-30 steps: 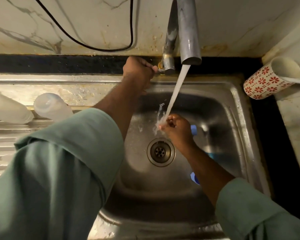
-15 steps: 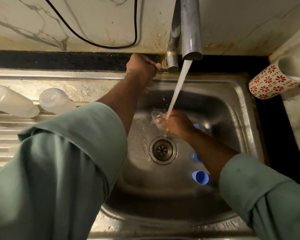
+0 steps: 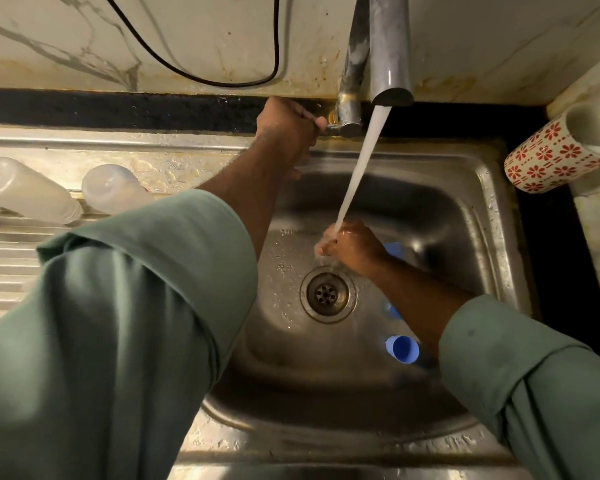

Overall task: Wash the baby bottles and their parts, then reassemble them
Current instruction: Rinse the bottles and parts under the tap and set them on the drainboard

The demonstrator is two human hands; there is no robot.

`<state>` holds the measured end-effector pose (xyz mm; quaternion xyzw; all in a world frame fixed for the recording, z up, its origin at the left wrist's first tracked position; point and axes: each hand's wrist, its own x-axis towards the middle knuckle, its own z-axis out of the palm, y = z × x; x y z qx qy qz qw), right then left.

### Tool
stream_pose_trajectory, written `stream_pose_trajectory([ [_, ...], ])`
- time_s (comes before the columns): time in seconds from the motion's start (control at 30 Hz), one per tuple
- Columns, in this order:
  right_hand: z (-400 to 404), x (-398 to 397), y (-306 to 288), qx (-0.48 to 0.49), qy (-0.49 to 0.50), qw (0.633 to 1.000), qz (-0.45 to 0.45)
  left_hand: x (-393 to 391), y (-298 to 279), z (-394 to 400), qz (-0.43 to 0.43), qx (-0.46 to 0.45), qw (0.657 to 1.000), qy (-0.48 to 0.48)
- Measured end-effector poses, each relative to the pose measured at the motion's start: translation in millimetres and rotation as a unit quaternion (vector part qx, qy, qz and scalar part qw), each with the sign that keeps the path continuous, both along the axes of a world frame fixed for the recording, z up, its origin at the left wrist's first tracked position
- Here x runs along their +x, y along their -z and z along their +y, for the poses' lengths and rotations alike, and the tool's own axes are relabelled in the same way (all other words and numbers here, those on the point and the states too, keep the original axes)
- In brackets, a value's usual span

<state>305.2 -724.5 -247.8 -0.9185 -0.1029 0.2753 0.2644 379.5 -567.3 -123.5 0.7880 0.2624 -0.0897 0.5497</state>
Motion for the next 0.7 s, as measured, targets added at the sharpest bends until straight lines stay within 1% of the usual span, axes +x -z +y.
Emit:
stream_pose_trajectory([
  [0.03, 0, 0, -1, -0.004, -0.017, 1.0, -0.013, 0, 0, 0, -0.001, 0.001, 1.0, 0.001],
  [0.07, 1, 0, -2, 0.012, -0.019, 1.0, -0.018, 0, -1, 0, -0.002, 0.004, 1.0, 0.003],
  [0.17, 4, -3, -1, 0.148, 0.041, 0.988, 0.019, 0, 0, 0, -0.001, 0.008, 1.0, 0.007],
  [0.3, 9, -4, -1, 0.181, 0.063, 0.981, 0.024, 0, -1, 0, -0.004, 0.008, 1.0, 0.007],
  [0.37, 8, -3, 0, 0.153, 0.045, 0.987, 0.021, 0, -1, 0, -0.005, 0.009, 1.0, 0.007],
  [0.4, 7, -3, 2, 0.148, 0.051, 0.987, 0.019, 0, -1, 0, -0.005, 0.009, 1.0, 0.007],
  [0.5, 6, -7, 3, 0.198, 0.15, 0.967, 0.055, 0, 1, 0, -0.009, 0.009, 1.0, 0.006],
  [0.53, 7, -9, 3, 0.209, 0.186, 0.956, 0.087, 0, 1, 1, -0.009, 0.006, 1.0, 0.005],
  [0.6, 10, -11, 1, 0.252, 0.262, 0.913, 0.186, -1, 2, 0, -0.01, 0.005, 1.0, 0.004],
  [0.63, 11, -12, 1, 0.284, 0.3, 0.879, 0.239, -1, 3, 1, -0.01, 0.005, 1.0, 0.004],
  [0.7, 11, -13, 2, 0.371, 0.369, 0.789, 0.32, -1, 3, 1, -0.009, 0.003, 1.0, 0.004],
])
